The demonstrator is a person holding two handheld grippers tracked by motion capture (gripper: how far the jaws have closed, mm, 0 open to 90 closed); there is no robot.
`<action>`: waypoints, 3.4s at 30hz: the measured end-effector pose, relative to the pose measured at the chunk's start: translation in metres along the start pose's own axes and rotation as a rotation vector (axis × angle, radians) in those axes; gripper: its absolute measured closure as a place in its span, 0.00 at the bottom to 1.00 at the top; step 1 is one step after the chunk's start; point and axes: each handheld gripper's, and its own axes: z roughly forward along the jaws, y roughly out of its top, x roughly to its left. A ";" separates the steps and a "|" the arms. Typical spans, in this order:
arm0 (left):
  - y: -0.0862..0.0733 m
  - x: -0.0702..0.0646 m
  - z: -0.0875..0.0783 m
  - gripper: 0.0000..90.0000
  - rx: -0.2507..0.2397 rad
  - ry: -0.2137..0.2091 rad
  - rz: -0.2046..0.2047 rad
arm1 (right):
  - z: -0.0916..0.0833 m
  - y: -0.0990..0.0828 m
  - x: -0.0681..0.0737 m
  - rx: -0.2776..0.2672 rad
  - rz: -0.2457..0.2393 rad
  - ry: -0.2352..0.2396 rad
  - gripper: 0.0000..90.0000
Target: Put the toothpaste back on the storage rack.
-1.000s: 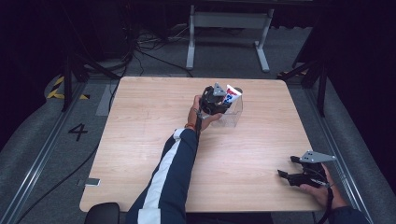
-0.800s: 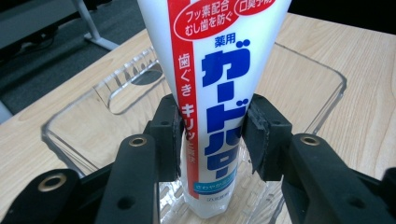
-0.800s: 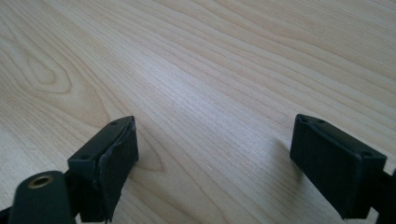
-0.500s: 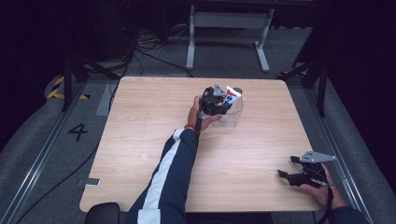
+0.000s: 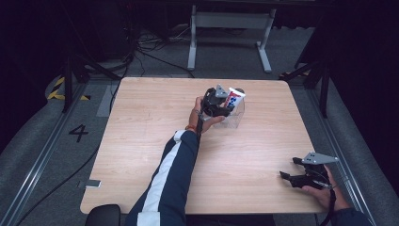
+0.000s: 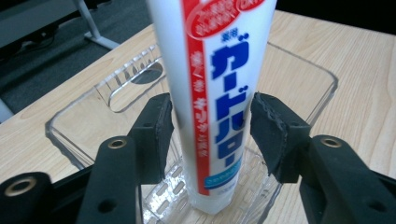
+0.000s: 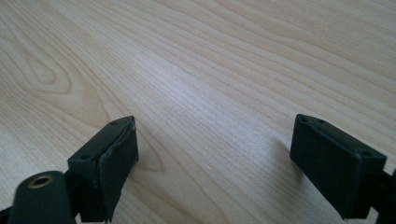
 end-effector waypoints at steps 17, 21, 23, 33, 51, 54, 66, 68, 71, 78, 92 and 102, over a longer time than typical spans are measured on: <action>0.002 -0.001 -0.018 0.51 -0.006 0.002 0.033 | 0.000 0.000 0.000 -0.001 -0.002 0.000 0.17; 0.002 -0.002 -0.024 0.50 -0.001 -0.001 0.036 | 0.000 0.000 0.000 0.000 0.000 0.000 0.17; 0.003 -0.002 -0.028 0.50 -0.001 0.000 0.052 | 0.000 0.000 0.000 0.001 0.001 0.000 0.17; -0.001 -0.009 -0.045 0.48 0.022 -0.002 0.114 | 0.000 0.000 0.000 0.000 0.001 0.000 0.17; -0.022 -0.024 -0.076 0.42 0.077 0.023 0.192 | 0.000 0.000 0.000 0.000 0.000 -0.001 0.17; -0.027 -0.027 -0.084 0.41 0.089 0.031 0.200 | 0.000 0.000 0.000 0.000 0.000 -0.001 0.17; -0.050 -0.029 -0.108 0.38 0.154 0.062 0.237 | 0.000 0.000 0.000 0.000 -0.001 -0.001 0.17; -0.052 -0.028 -0.109 0.38 0.160 0.068 0.236 | 0.000 0.000 0.000 0.000 0.000 -0.001 0.17; -0.058 -0.029 -0.114 0.36 0.196 0.100 0.252 | 0.000 0.000 0.000 0.000 0.000 -0.001 0.17; -0.070 -0.032 -0.127 0.34 0.226 0.094 0.253 | 0.000 0.000 0.000 0.000 0.000 -0.001 0.17; -0.097 -0.041 -0.150 0.31 0.288 0.120 0.278 | 0.000 0.000 0.000 0.000 0.000 -0.001 0.17; -0.129 -0.034 -0.170 0.28 0.336 0.164 0.235 | 0.000 0.000 0.000 0.000 0.001 -0.002 0.17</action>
